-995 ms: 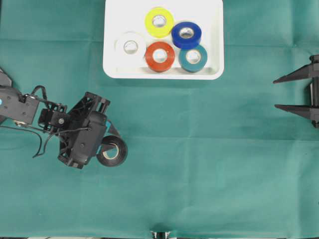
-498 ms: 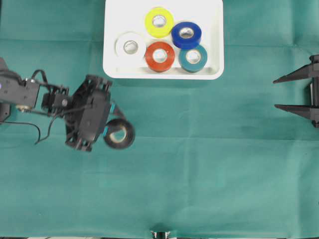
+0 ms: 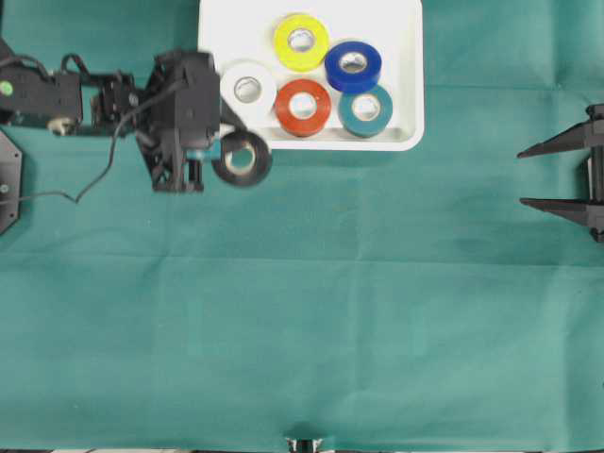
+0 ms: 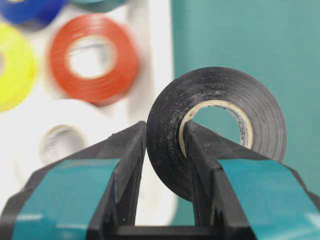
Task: Put the tape into the white case with the left arm.
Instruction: 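Lift the black roll and carry it into the tray's top-left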
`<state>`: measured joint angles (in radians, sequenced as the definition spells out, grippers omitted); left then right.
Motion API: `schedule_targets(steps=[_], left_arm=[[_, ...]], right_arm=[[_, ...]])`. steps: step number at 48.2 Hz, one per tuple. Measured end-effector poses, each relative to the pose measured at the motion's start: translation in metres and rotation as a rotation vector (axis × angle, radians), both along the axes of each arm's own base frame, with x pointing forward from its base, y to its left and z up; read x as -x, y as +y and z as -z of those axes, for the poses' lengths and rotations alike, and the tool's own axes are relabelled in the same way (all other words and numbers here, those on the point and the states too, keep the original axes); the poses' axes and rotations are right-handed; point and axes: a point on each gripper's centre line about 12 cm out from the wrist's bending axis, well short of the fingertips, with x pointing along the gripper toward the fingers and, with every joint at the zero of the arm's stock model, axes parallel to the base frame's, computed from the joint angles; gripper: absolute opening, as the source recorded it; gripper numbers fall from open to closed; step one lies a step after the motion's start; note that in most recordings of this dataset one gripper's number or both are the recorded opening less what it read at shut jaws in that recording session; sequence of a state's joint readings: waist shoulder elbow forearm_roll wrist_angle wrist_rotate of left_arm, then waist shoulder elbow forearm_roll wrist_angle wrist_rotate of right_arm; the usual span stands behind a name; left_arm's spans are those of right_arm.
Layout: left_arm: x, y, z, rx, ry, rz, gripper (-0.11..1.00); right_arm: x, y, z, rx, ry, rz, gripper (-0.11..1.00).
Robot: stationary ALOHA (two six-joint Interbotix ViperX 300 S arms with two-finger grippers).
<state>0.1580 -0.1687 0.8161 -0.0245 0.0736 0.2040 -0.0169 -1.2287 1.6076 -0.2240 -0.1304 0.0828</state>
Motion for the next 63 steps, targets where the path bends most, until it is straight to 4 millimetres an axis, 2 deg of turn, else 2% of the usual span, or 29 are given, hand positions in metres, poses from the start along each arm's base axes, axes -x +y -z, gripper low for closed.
schedule_targets(steps=[14, 37, 47, 57, 59, 63], left_arm=[[0.002, 0.045, -0.007, -0.048, -0.013, -0.092, 0.22], [-0.006, 0.099, 0.013, -0.11, 0.061, -0.154, 0.22], [-0.006, 0.112, 0.018, -0.106, 0.07, -0.184, 0.22], [-0.007, 0.113, 0.017, -0.106, 0.067, -0.185, 0.23], [-0.007, 0.112, 0.017, -0.106, 0.068, -0.184, 0.28], [-0.007, 0.113, 0.017, -0.106, 0.067, -0.185, 0.52]], right_arm=[[0.0, 0.0, -0.001, 0.0, -0.002, 0.0, 0.97], [0.0, 0.0, 0.0, 0.0, 0.002, 0.0, 0.97], [0.0, 0.0, 0.0, 0.0, 0.0, 0.0, 0.97], [0.0, 0.0, -0.001, 0.002, -0.002, 0.0, 0.97], [0.0, 0.0, -0.001, 0.0, -0.002, 0.0, 0.97], [0.0, 0.0, -0.001, 0.0, -0.002, 0.0, 0.97]])
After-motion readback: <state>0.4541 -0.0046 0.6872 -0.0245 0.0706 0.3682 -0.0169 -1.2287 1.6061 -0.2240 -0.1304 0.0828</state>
